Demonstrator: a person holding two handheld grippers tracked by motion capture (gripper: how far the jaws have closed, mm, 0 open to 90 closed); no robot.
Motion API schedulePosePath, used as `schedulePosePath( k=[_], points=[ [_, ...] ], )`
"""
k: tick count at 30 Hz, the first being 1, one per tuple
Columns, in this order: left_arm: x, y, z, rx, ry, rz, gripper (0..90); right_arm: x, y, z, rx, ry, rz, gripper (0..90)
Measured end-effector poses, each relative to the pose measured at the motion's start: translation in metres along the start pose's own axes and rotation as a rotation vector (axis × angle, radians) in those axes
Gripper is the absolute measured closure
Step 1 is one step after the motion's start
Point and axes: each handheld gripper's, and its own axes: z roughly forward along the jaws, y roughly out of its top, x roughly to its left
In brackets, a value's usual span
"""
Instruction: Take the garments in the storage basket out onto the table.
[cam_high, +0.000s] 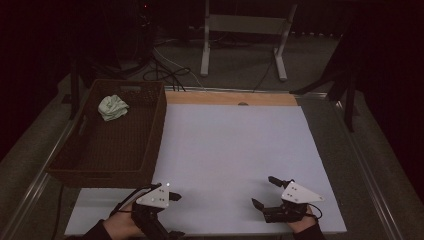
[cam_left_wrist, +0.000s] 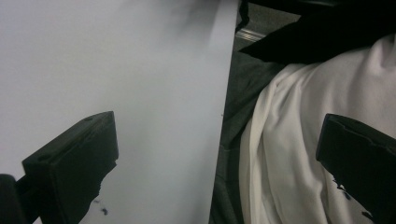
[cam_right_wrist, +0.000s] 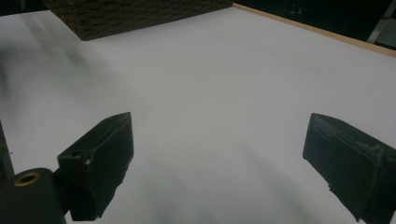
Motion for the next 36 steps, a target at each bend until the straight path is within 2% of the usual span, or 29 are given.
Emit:
schedulePosePath(
  k=[5,11,15,17,24,36],
  points=[
    [0.001,0.006,-0.006,-0.010,-0.012,0.006,0.0,0.000,0.000,-0.001,-0.008,-0.005,0.003,8.9],
    [0.003,0.016,-0.017,-0.006,0.013,0.019,0.0,-0.001,0.001,-0.002,-0.015,-0.007,0.008,8.9],
    [0.009,0.019,-0.024,-0.008,0.031,0.003,0.0,0.000,0.001,-0.001,-0.011,-0.005,0.001,8.9],
    [0.011,0.019,-0.027,-0.013,0.027,-0.006,0.0,0.001,0.001,-0.001,-0.011,-0.005,0.001,8.9],
    [0.014,0.024,-0.037,0.001,0.043,0.000,0.0,0.001,0.001,0.000,-0.013,0.004,0.002,8.9],
    [0.025,0.028,-0.056,0.007,0.077,-0.020,0.0,0.004,0.001,0.002,-0.007,0.017,-0.010,9.0]
  ],
)
